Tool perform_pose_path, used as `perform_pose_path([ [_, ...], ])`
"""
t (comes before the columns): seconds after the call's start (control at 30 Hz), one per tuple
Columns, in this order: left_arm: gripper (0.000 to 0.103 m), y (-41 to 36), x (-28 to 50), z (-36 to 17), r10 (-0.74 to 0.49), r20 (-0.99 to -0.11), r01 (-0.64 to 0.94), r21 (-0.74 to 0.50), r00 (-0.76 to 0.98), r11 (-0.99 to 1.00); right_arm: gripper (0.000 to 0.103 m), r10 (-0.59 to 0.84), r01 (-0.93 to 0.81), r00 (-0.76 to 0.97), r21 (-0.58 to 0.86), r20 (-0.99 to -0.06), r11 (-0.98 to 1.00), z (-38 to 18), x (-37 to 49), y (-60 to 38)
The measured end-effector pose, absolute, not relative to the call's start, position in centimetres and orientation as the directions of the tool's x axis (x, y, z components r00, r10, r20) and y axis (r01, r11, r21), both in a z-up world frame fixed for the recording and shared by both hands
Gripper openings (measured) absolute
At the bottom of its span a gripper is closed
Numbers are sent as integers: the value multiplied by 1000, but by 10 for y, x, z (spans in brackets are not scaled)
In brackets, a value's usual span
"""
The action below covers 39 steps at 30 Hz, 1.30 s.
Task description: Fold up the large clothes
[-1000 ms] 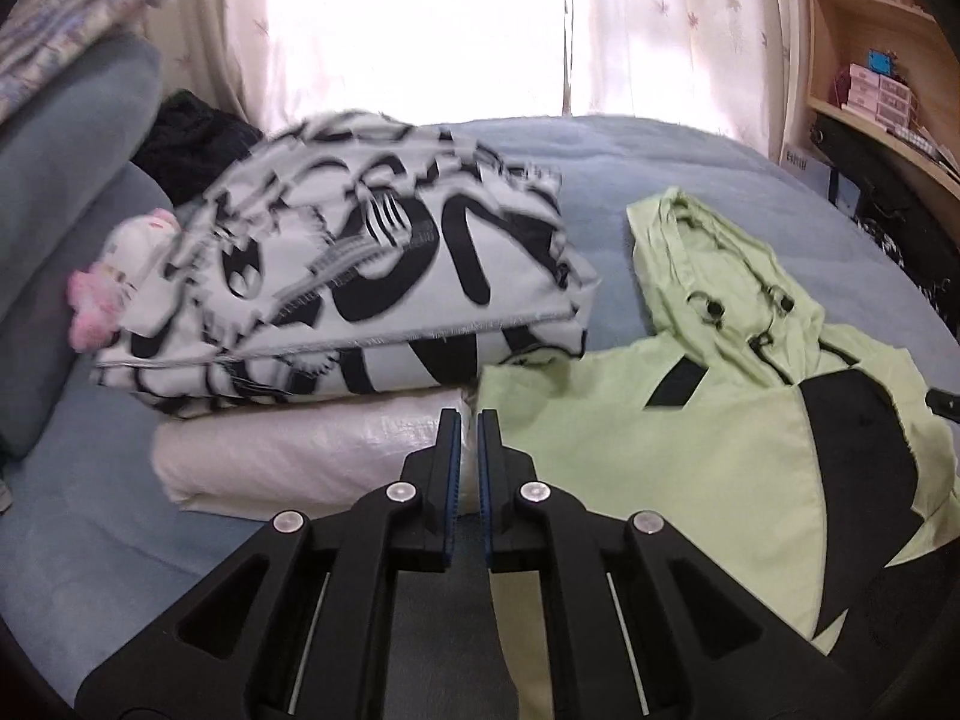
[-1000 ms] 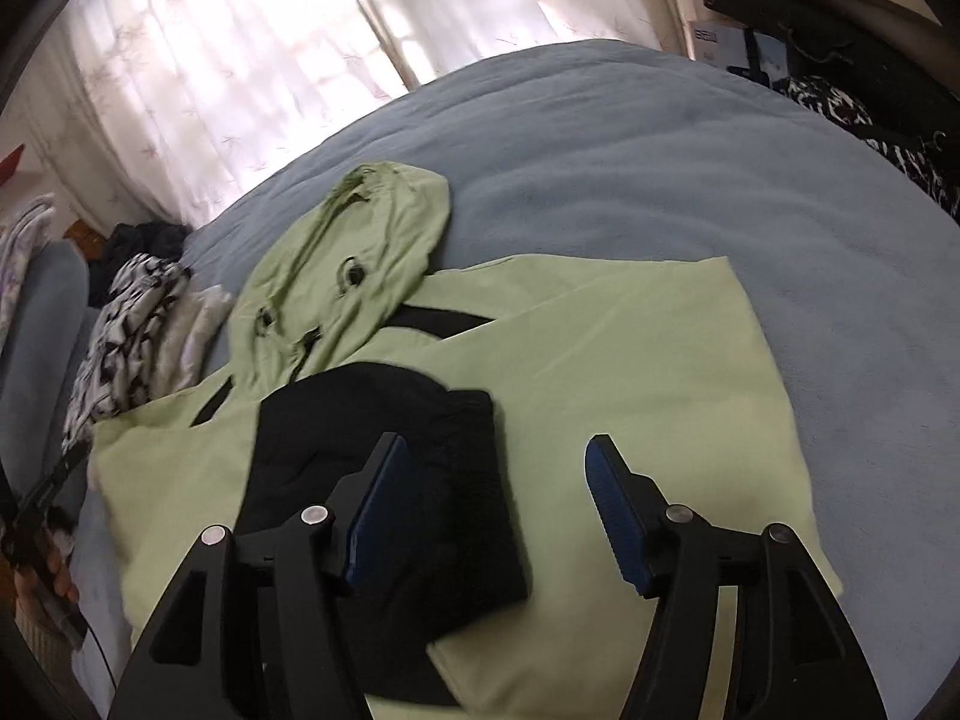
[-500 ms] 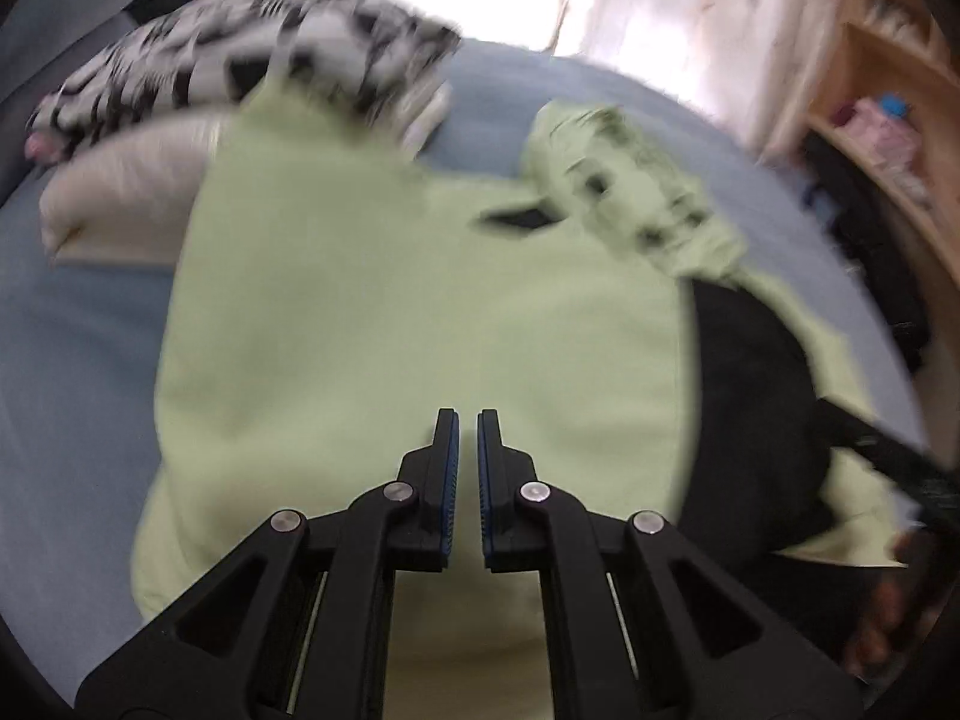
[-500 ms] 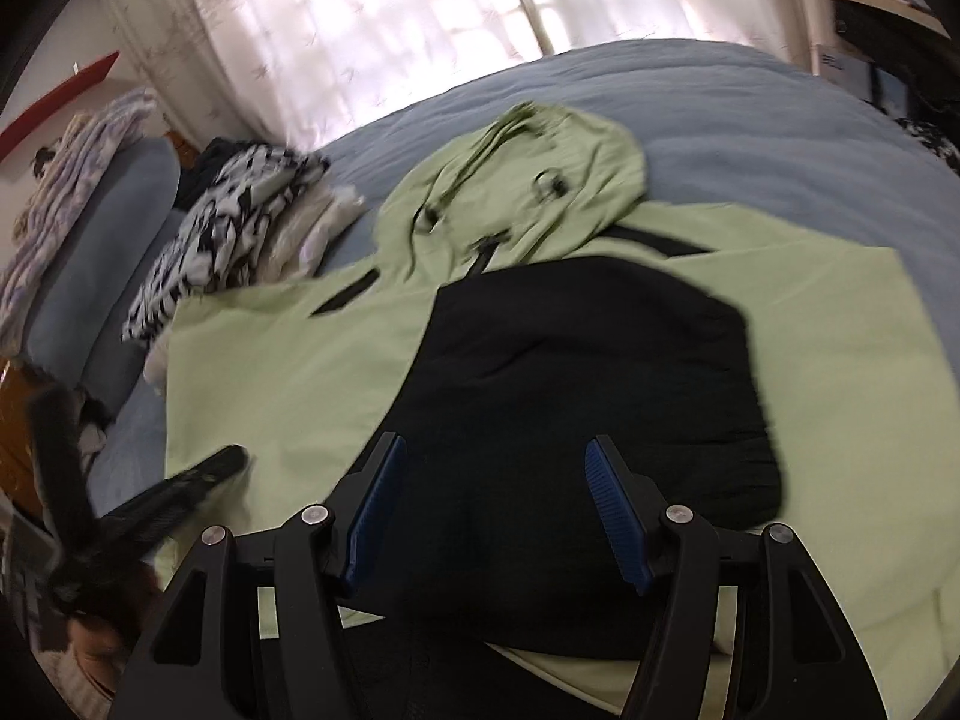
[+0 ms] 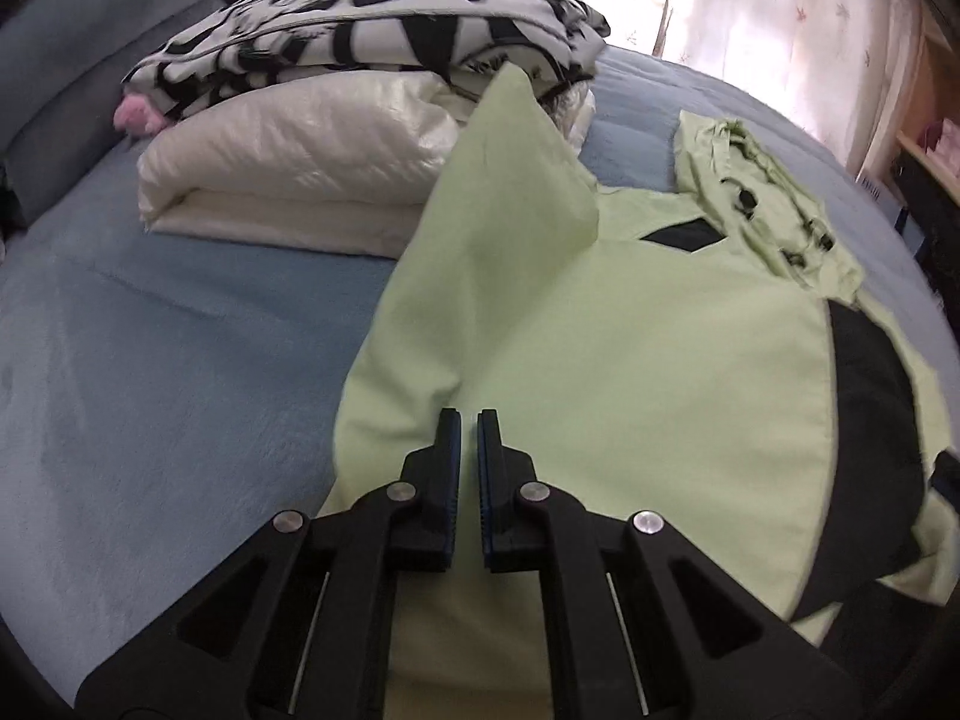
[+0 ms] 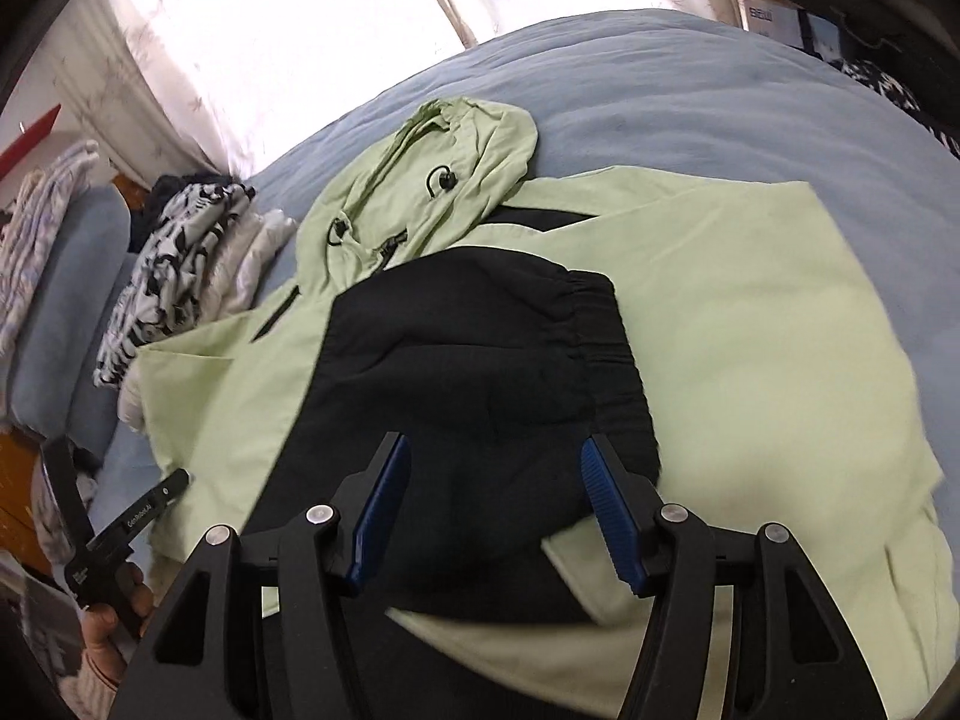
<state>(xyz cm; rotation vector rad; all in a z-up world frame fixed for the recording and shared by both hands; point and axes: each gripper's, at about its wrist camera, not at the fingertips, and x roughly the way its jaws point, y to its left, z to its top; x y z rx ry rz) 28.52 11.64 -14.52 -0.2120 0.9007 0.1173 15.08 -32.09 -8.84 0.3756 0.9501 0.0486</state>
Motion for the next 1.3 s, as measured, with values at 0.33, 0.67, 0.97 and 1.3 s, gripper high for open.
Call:
perform_pose_path([
  [0.33, 3, 128, 193, -55, 1, -737, -136, -124, 676, 983, 61, 262, 80, 657, 411, -707, 908, -13, 57, -328],
  [0.67, 3, 132, 76, 4, -11, -721, -131, -141, 693, 981, 66, 252, 34, 719, 394, -648, 918, 52, -64, -332],
  [0.97, 16, 143, 4, 6, -17, -735, -143, -155, 678, 978, 67, 262, 2, 722, 380, -640, 925, 68, -147, -339],
  [1.3, 50, 156, -49, -10, -3, -744, -152, -140, 668, 978, 67, 219, 44, 677, 336, -703, 941, 44, -201, -364],
])
